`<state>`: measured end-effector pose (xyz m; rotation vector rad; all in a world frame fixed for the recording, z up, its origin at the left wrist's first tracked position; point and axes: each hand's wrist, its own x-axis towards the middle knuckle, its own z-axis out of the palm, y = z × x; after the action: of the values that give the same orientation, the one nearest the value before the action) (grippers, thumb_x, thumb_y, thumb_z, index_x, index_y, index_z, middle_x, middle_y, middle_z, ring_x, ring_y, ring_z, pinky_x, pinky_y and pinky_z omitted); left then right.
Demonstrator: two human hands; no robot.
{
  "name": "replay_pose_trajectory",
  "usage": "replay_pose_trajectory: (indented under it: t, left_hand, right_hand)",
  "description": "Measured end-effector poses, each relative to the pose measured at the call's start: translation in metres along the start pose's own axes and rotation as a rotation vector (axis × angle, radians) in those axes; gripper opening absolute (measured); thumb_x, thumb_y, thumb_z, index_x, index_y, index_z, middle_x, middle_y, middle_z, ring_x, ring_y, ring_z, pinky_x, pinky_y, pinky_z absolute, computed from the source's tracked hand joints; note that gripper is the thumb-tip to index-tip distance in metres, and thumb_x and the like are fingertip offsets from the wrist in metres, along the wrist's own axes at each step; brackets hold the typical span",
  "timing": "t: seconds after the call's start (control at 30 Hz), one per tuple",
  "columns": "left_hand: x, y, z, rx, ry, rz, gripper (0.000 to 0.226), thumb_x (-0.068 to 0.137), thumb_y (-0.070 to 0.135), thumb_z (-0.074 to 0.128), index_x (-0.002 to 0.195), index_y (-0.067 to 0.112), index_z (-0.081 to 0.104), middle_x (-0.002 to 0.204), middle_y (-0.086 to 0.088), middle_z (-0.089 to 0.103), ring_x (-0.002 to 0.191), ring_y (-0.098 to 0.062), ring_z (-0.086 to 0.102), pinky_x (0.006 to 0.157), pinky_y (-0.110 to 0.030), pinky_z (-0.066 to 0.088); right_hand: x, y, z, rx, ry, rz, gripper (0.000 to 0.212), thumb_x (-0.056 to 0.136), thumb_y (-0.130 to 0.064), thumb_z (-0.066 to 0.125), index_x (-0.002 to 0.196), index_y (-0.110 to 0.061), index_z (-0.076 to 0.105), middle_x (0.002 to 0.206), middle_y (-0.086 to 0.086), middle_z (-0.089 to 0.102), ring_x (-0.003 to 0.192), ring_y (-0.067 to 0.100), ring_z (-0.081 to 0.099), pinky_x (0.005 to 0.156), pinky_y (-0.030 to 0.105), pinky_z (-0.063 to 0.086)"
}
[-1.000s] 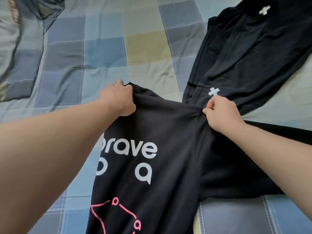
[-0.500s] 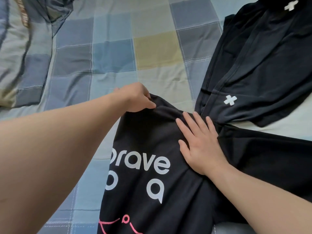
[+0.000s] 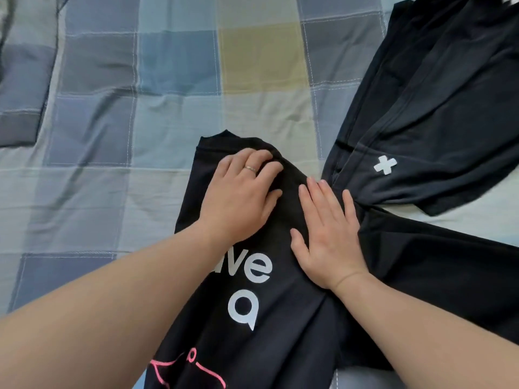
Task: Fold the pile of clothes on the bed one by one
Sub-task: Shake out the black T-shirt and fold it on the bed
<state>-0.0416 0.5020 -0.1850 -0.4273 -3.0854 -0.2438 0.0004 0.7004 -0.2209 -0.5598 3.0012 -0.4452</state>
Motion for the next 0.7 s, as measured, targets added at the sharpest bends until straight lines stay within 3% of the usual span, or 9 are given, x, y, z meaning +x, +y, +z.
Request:
replay_pose_trajectory:
  t: [0.07, 0.17, 0.3, 0.47, 0.53, 0.6, 0.7]
  left_hand:
    - [-0.015, -0.006, 0.011, 0.005, -0.213, -0.074, 0.059, 0.101, 0.058, 0.027, 0.155, 0.037, 0.028, 0.167, 0.007, 0.021, 0.154, -0.020, 0.014, 0.124, -0.044, 0.009]
    - [-0.011, -0.013, 0.021, -0.011, -0.246, -0.146, 0.063, 0.102, 0.062, 0.017, 0.160, 0.040, 0.004, 0.169, 0.014, -0.003, 0.155, -0.013, -0.007, 0.125, -0.045, -0.005]
    - [-0.011, -0.001, 0.012, -0.047, -0.290, -0.217, 0.065, 0.103, 0.059, 0.023, 0.161, 0.037, 0.002, 0.169, 0.010, -0.007, 0.155, -0.018, -0.011, 0.124, -0.048, -0.006]
    - [-0.077, 0.021, -0.012, -0.045, -0.348, -0.297, 0.066, 0.102, 0.055, 0.033, 0.161, 0.035, 0.010, 0.170, 0.004, -0.002, 0.156, -0.026, -0.005, 0.124, -0.051, 0.001]
    - [-0.100, 0.035, -0.019, -0.069, -0.329, -0.297, 0.062, 0.104, 0.052, 0.033, 0.160, 0.034, 0.016, 0.170, 0.002, 0.003, 0.156, -0.028, -0.001, 0.124, -0.052, 0.005]
    - [-0.114, 0.052, -0.021, -0.087, -0.336, -0.275, 0.062, 0.102, 0.056, 0.028, 0.160, 0.036, 0.016, 0.170, 0.002, 0.005, 0.155, -0.030, 0.001, 0.123, -0.053, 0.007]
    - [-0.123, 0.072, -0.010, -0.054, -0.458, -0.273, 0.066, 0.101, 0.062, 0.024, 0.160, 0.040, 0.003, 0.169, 0.003, -0.008, 0.155, -0.030, -0.008, 0.122, -0.056, 0.004]
  right_hand:
    - [-0.001, 0.000, 0.000, -0.006, 0.008, -0.005, 0.073, 0.091, -0.042, 0.043, 0.155, -0.009, 0.034, 0.164, 0.008, 0.026, 0.153, 0.024, 0.021, 0.123, 0.056, 0.009]
    - [0.000, 0.000, 0.002, -0.021, 0.024, -0.015, 0.074, 0.091, -0.043, 0.042, 0.156, -0.009, 0.032, 0.165, 0.007, 0.025, 0.153, 0.023, 0.020, 0.123, 0.056, 0.007]
    - [-0.001, -0.001, 0.002, -0.052, -0.038, 0.008, 0.076, 0.092, -0.047, 0.035, 0.158, -0.011, 0.026, 0.167, 0.005, 0.019, 0.154, 0.021, 0.014, 0.124, 0.054, 0.002]
    - [0.009, -0.008, -0.023, -0.159, -0.267, 0.034, 0.076, 0.099, -0.051, 0.029, 0.161, -0.016, 0.001, 0.169, 0.003, -0.005, 0.155, 0.018, -0.008, 0.123, 0.051, -0.009]
    - [0.000, -0.005, -0.040, -0.230, -0.269, -0.049, 0.075, 0.099, -0.053, 0.029, 0.161, -0.021, 0.004, 0.169, 0.004, -0.004, 0.155, 0.021, -0.005, 0.122, 0.052, -0.011]
    - [-0.027, 0.011, -0.049, -0.302, -0.211, -0.087, 0.072, 0.096, -0.057, 0.026, 0.160, -0.025, 0.017, 0.169, 0.005, 0.008, 0.155, 0.026, 0.007, 0.122, 0.055, -0.005]
    - [-0.069, 0.056, -0.052, -0.317, -0.289, 0.073, 0.079, 0.092, -0.065, 0.013, 0.160, -0.025, 0.016, 0.169, 0.005, 0.008, 0.155, 0.027, 0.008, 0.123, 0.054, 0.004]
